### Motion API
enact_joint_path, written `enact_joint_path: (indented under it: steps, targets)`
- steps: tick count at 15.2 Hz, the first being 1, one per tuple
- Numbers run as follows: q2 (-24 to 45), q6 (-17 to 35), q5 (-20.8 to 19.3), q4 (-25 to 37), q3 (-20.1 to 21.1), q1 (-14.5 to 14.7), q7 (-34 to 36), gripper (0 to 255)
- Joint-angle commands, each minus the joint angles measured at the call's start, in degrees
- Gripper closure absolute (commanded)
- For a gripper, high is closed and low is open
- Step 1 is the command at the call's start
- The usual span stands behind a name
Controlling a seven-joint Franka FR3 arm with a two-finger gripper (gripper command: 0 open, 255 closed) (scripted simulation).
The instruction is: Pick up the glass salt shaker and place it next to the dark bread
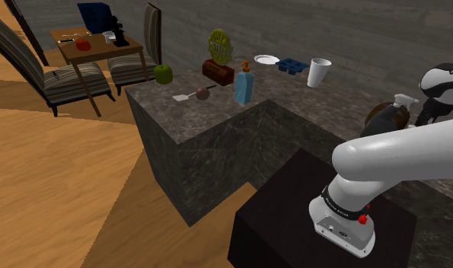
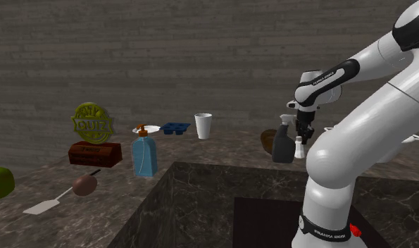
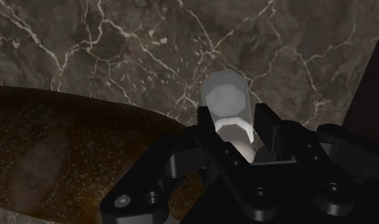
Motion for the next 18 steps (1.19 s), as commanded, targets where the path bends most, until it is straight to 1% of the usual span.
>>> enact_joint_path:
  steps: [1, 2, 7, 9, 11, 18]
  targets:
    - [0.0, 0.0, 0.0, 0.0, 0.0, 0.0, 0.0, 255]
    - [0.0, 0.0, 0.0, 0.0, 0.0, 0.0, 0.0, 0]
    - [0.0, 0.0, 0.0, 0.0, 0.0, 0.0, 0.0, 0]
    - [-2.5, -4.5, 1.2, 1.2, 4.2, -2.1, -0.3, 0]
    - [-4.3, -8.3, 2.5, 2.6, 7.6, -3.4, -0.7, 0]
    - [-4.3, -8.3, 2.5, 2.6, 7.5, -3.4, -0.7, 0]
